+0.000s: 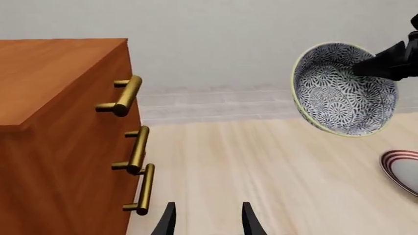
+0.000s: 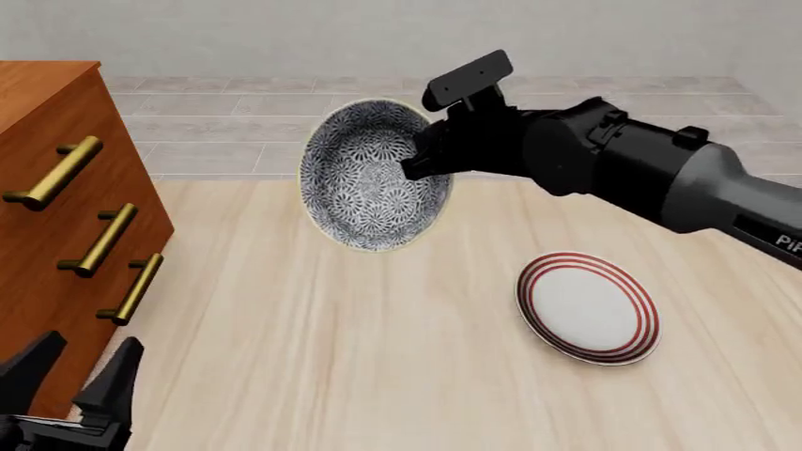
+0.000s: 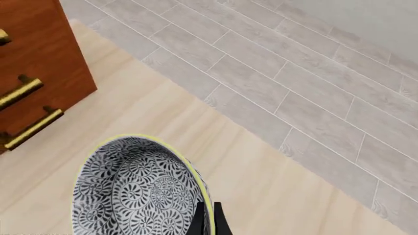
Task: Put the bowl on top of the cabinet.
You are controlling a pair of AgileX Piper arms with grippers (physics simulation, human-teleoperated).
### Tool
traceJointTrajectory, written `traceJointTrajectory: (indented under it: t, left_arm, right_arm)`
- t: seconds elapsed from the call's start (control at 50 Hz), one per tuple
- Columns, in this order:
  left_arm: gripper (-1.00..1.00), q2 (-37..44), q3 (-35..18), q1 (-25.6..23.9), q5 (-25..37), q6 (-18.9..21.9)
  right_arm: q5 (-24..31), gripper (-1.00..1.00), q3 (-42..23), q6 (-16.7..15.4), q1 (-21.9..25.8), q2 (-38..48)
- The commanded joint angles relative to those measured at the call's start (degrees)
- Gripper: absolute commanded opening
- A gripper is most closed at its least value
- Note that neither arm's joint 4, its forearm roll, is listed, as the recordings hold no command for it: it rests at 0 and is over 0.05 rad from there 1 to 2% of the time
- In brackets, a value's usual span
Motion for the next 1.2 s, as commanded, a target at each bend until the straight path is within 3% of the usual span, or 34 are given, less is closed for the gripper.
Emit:
traceJointTrajectory:
  t: [0.02, 0.24, 0.44, 0.64, 0.88, 1.12, 1.16, 1.2]
  left_arm:
    - [1.0, 5.44, 0.01, -2.59, -5.11, -1.34]
    - [1.0, 11.01, -5.55, -10.15, -8.4, -4.54]
    - [1.0, 16.24, -10.0, -14.3, -11.47, -3.28]
    - [1.0, 18.15, -12.97, -18.1, -10.72, -3.74]
    - [1.0, 23.29, -14.86, -22.65, -13.48, -9.65]
    - [1.0, 27.21, -17.07, -25.85, -15.47, -12.48]
    - [1.0, 28.76, -17.55, -26.9, -16.66, -14.96]
    - [1.0, 29.05, -17.87, -26.93, -16.64, -14.31]
  right_arm:
    - [-0.69, -1.0, 0.35, -0.15, 0.71, -0.27]
    - [-1.84, -1.0, 2.64, -1.16, 0.78, -1.28]
    - [-1.97, -1.0, 2.85, -1.61, 0.62, -1.24]
    - [-2.62, -1.0, 3.62, -1.8, 0.98, -1.46]
    - [-2.28, -1.0, 3.62, -2.75, 1.17, -2.09]
    - [-2.25, -1.0, 4.26, -3.18, 1.74, -2.79]
    - [-2.24, -1.0, 4.76, -3.51, 2.03, -3.49]
    - [-2.21, -1.0, 4.79, -3.59, 2.06, -3.55]
